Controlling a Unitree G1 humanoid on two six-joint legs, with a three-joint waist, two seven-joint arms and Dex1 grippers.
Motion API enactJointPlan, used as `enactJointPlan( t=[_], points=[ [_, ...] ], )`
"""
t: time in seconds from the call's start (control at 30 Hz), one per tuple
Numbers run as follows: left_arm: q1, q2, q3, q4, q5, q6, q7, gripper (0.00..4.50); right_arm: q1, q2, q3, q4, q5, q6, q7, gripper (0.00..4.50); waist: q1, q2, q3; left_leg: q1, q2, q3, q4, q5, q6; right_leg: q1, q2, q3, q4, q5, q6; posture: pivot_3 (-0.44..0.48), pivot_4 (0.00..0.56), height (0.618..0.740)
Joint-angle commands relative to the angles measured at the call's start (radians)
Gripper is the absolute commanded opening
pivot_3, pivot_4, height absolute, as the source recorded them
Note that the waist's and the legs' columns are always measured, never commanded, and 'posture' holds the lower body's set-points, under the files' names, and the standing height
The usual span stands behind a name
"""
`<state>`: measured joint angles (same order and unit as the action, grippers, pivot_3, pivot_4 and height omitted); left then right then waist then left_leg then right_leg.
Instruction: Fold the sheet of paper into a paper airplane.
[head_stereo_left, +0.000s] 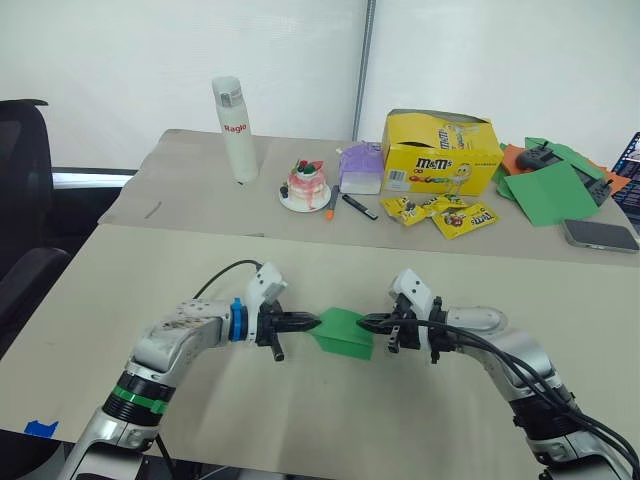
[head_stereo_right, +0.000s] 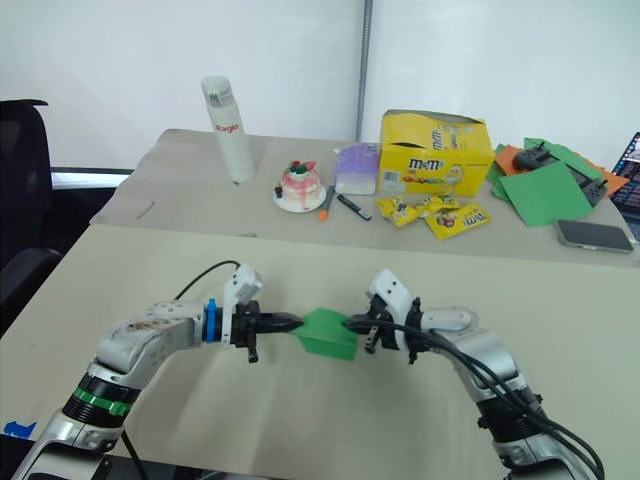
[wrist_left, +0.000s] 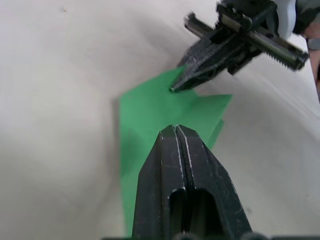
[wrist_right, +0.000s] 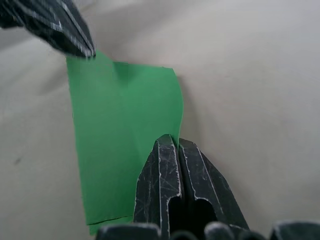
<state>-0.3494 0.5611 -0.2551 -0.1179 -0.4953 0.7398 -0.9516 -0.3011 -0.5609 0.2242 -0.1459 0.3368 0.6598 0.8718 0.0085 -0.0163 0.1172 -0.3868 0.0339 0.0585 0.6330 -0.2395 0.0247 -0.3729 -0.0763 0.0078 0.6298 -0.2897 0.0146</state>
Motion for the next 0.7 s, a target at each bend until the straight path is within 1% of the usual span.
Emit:
enactJointPlan(
  t=[0.03,0.13,0.23,0.33,0.47,0.7],
  points=[
    [0.049,0.014,-0.091,0.019,0.092,-0.073,-0.024,0.0,0.002,0.006,-0.013,-0.03,0.003,-0.02,0.001,0.03,0.0,0.0,0.0,0.0,0.0,0.0,0.0,0.0,0.0,0.0,0.0,0.0,0.0,0.0,0.0,0.0,0.15,0.722],
    [0.095,0.029,-0.126,0.063,0.156,-0.13,-0.025,0.0,0.007,0.006,-0.017,-0.043,0.007,-0.016,-0.001,0.03,0.0,0.0,0.0,0.002,0.001,0.0,0.0,0.0,0.0,0.001,0.0,0.0,0.0,0.0,0.0,0.0,0.15,0.722],
    [0.129,0.0,-0.086,0.107,0.138,-0.133,-0.002,0.0,0.016,0.021,-0.035,-0.048,0.023,-0.032,-0.002,0.03,0.0,0.001,-0.001,0.004,0.001,0.0,0.0,0.0,0.0,0.003,0.0,0.001,0.0,0.0,0.0,0.0,0.15,0.722],
    [0.179,-0.02,-0.061,0.167,0.149,-0.161,0.018,0.0,0.025,0.03,-0.039,-0.061,0.024,-0.059,0.011,0.03,0.0,0.002,-0.004,0.005,0.002,0.0,0.0,0.0,0.0,0.004,-0.001,0.001,0.0,0.0,0.0,0.0,0.15,0.722],
    [0.217,-0.05,0.0,0.173,0.102,-0.12,0.025,0.0,0.04,0.022,-0.031,-0.068,0.006,-0.106,0.028,0.03,-0.003,0.002,-0.005,0.007,0.002,0.0,0.0,0.0,0.0,0.006,-0.001,0.001,0.001,0.0,0.0,0.0,0.15,0.722],
    [0.219,-0.093,0.088,0.143,0.019,-0.034,0.049,0.0,0.048,0.012,-0.026,-0.058,-0.001,-0.132,0.045,0.03,-0.012,0.004,-0.007,0.007,0.003,0.001,0.0,0.0,0.0,0.005,0.0,0.002,0.001,0.0,0.0,0.0,0.15,0.722]
  ],
)
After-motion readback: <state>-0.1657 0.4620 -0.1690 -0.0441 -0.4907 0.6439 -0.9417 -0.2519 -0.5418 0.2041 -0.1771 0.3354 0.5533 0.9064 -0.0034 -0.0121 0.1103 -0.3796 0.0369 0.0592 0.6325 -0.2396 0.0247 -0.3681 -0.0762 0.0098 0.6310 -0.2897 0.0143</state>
